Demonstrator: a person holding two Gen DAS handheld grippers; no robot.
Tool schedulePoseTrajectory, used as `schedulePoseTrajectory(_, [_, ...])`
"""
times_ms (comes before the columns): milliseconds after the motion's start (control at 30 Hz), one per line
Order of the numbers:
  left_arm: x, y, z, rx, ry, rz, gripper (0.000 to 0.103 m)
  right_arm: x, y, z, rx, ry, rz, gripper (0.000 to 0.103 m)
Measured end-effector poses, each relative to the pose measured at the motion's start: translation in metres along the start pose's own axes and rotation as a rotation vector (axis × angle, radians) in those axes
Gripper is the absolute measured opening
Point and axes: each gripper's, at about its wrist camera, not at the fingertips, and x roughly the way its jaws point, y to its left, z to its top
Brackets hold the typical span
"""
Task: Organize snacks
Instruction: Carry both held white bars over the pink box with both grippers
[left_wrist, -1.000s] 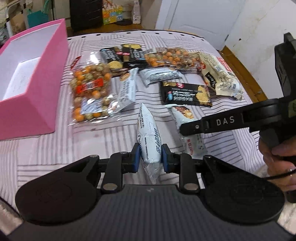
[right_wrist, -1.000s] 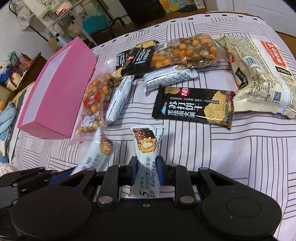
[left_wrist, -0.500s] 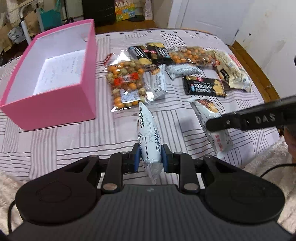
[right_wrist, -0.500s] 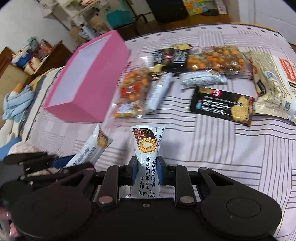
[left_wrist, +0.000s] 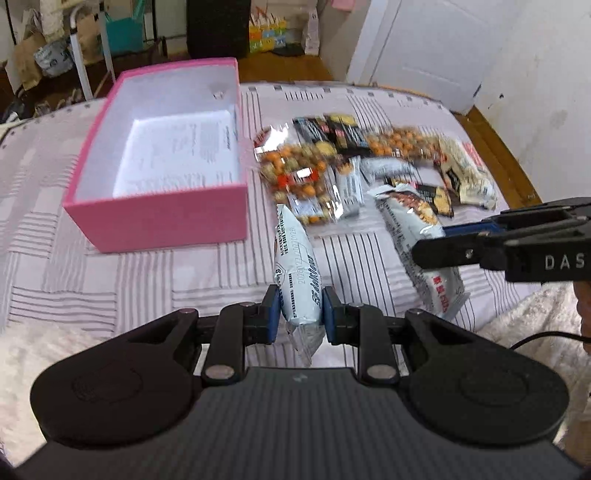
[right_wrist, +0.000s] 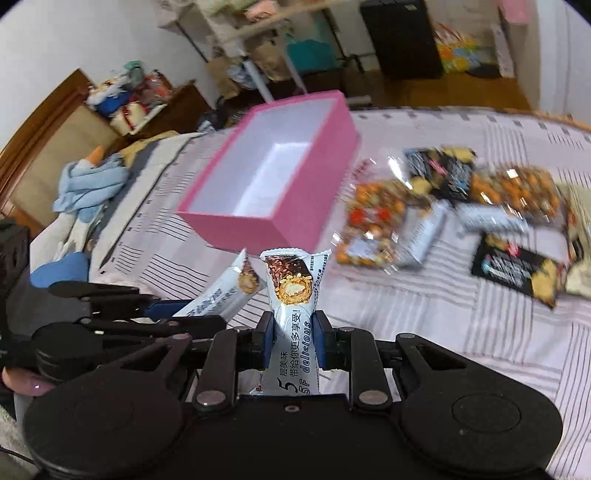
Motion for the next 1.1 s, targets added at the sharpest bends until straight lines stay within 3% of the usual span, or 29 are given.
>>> schedulePoseTrajectory(233, [-0.021, 0.025, 0.025, -0.027, -0.088, 0.027, 0.023, 0.012, 0.032, 0.034, -0.052, -0.066, 0.018, 0.027])
schedulePoseTrajectory(467, [-0.014, 0.071, 0.068, -0.123, -0.173, 0.076, 0.023, 0.054, 0.047, 0.087, -0.059, -0.110, 0.045, 0.027])
schedulePoseTrajectory(567, [0.002, 0.095, 0.090, -0.179, -0.197, 0.066, 0.023, 0.081, 0.045, 0.113, -0.042, -0.101, 0.036, 0.027])
schedulePoseTrajectory(733, [0.040, 0.136, 0.121, -0.270, -0.200, -0.036, 0.023, 0.125, 0.036, 0.153, -0.050, -0.102, -0.020, 0.027])
schedulePoseTrajectory(867, [0.083, 0.161, 0.143, -0.327, -0.180, -0.029, 0.023, 0.159, 0.027, 0.182, -0.096, -0.109, -0.090, 0.027])
schedulePoseTrajectory(967, [0.115, 0.180, 0.155, -0.387, -0.155, -0.049, 0.023, 0.190, 0.019, 0.199, -0.114, -0.068, -0.104, 0.027])
schedulePoseTrajectory(1100, [0.153, 0.192, 0.164, -0.411, -0.120, -0.014, 0.023, 0.223, 0.015, 0.211, -0.188, -0.026, -0.200, 0.026])
